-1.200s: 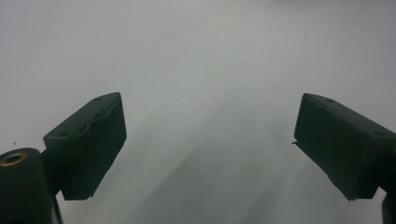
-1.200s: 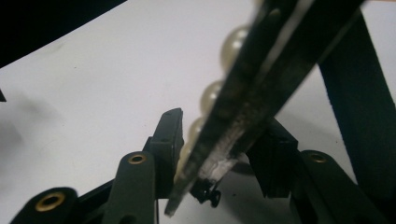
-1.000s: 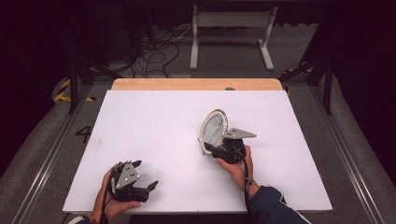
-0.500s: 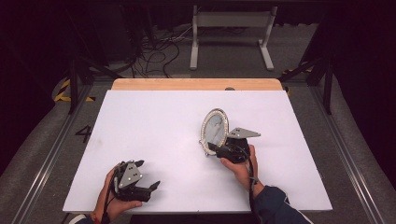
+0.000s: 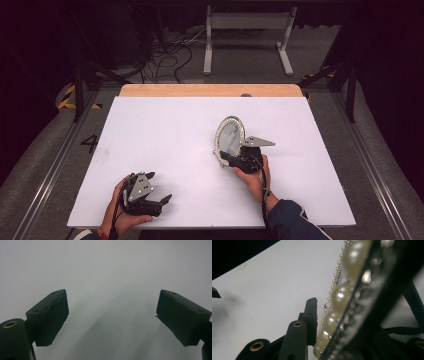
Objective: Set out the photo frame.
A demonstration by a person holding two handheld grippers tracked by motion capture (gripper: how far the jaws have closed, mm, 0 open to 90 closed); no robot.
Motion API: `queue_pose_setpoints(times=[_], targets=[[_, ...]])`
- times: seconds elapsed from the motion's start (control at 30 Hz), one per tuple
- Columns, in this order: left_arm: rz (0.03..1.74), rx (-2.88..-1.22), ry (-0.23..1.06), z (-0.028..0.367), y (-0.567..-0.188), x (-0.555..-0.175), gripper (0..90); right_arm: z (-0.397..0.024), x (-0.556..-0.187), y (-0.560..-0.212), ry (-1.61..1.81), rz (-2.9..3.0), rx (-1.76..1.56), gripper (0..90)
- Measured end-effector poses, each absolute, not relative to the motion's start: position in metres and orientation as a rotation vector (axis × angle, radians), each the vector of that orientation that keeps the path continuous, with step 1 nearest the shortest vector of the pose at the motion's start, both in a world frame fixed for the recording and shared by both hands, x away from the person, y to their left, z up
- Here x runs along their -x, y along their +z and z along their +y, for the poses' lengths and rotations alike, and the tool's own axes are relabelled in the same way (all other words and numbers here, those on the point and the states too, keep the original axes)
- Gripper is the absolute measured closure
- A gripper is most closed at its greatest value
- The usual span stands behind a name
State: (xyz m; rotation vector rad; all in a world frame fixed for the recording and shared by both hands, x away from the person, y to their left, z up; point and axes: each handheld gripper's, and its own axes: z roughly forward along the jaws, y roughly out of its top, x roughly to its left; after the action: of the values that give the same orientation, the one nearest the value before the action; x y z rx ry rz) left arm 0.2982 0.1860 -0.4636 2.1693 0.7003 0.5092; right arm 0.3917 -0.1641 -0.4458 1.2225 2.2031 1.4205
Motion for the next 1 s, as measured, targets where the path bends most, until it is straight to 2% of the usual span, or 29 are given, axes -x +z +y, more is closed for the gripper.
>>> queue_pose_setpoints(times=[0.07, 0.13, 0.7, 0.77, 0.83, 0.9, 0.93, 1.0], targets=[[0.699, -2.171, 0.506, 0.186, -0.464, -0.299, 11.7, -0.166, -0.393, -0.445, 1.42, 2.216, -1.222, 78.5], [0.701, -2.171, 0.503, 0.185, -0.464, -0.299, 11.7, -0.168, -0.394, -0.445, 1.424, 2.241, -1.216, 79.2], [0.637, -2.193, 0.46, 0.173, -0.464, -0.3, 13.5, -0.179, -0.406, -0.439, 1.415, 2.405, -1.134, 80.4], [0.634, -2.196, 0.455, 0.171, -0.464, -0.302, 13.8, -0.179, -0.405, -0.439, 1.412, 2.402, -1.146, 79.1], [0.637, -2.201, 0.452, 0.17, -0.464, -0.303, 14.0, -0.18, -0.404, -0.438, 1.402, 2.397, -1.137, 72.3], [0.643, -2.197, 0.433, 0.167, -0.463, -0.307, 14.2, -0.182, -0.402, -0.438, 1.392, 2.38, -1.141, 70.3], [0.642, -2.196, 0.43, 0.167, -0.463, -0.308, 14.2, -0.183, -0.399, -0.437, 1.387, 2.367, -1.132, 65.6], [0.631, -2.189, 0.4, 0.162, -0.459, -0.319, 14.3, -0.187, -0.395, -0.436, 1.386, 2.349, -1.121, 62.5]])
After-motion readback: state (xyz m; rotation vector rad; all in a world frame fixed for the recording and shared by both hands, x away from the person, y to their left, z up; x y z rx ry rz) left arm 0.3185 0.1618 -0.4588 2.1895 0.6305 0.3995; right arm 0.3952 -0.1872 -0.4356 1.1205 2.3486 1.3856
